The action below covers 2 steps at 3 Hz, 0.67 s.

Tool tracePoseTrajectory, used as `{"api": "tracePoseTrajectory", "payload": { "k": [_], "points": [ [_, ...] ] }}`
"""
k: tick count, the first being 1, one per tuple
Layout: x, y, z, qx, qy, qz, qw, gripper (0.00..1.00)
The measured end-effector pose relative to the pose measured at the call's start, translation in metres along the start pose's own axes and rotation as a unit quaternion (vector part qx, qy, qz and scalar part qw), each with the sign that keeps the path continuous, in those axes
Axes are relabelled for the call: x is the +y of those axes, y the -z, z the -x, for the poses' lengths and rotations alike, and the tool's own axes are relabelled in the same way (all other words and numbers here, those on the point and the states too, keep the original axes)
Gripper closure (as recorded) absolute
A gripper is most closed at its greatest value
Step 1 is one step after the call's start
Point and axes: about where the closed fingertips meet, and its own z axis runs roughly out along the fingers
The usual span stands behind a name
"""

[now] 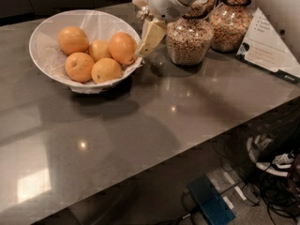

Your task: Pick orange from white bowl

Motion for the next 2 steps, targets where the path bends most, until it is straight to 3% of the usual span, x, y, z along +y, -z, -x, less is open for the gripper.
{"api": "tracePoseTrajectory", "payload": {
  "k": [2],
  "points": [
    [-0.004,-0.0142,0.005,-0.003,0.002,0.01,0.9999,0.15]
  ]
}}
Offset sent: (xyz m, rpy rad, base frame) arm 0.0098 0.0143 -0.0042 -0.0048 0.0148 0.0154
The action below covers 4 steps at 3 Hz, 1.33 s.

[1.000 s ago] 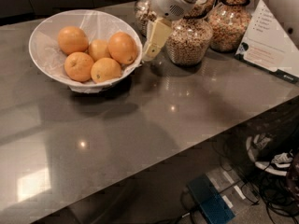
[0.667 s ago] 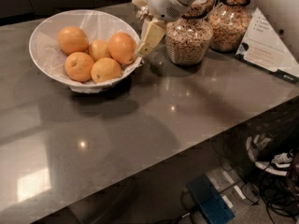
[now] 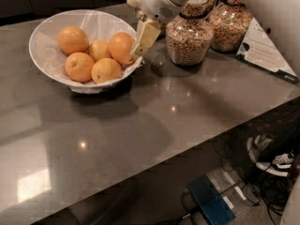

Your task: Pick orange from white bowl

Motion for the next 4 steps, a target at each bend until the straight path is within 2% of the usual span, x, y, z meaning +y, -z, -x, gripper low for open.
{"api": "tracePoseTrajectory", "payload": {
  "k": [1,2,4],
  "points": [
    [0.0,-0.007,0.005,-0.003,0.004,0.009,0.9999,0.17],
    [-0.001,-0.016,0.009,-0.006,0.008,0.02,0.9998,0.24],
    [0.004,-0.043,0.008,-0.01,0.0,0.051,0.9986,0.2]
  ]
}}
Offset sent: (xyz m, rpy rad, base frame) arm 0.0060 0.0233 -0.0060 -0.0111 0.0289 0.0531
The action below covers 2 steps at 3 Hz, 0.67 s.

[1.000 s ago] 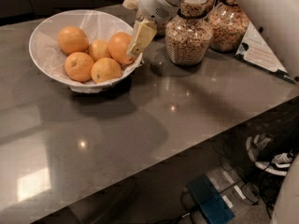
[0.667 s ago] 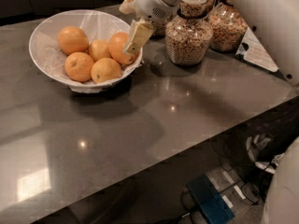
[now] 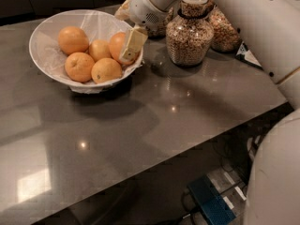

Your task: Pick orange from white bowl

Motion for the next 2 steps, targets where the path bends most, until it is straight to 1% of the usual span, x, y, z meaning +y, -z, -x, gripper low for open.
{"api": "tracePoseTrajectory", "payload": {
  "k": [2],
  "points": [
    [0.0019,-0.0169,-0.0103,0.002,-0.018,0.017,0.9997,0.19]
  ]
}}
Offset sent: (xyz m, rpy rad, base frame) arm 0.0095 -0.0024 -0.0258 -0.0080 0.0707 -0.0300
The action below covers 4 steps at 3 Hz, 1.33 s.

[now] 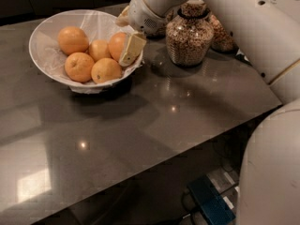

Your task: Pick orange from white bowl

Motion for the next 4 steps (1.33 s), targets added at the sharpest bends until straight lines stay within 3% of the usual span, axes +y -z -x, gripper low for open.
{"api": "tracePoseTrajectory", "payload": {
  "k": [2,4],
  "points": [
    [-0.01,-0.019,-0.017,0.018,-0.013,0.005,0.9997,0.22],
    [-0.014,-0.025,-0.019,0.02,-0.013,0.007,0.9997,0.27]
  ]
}}
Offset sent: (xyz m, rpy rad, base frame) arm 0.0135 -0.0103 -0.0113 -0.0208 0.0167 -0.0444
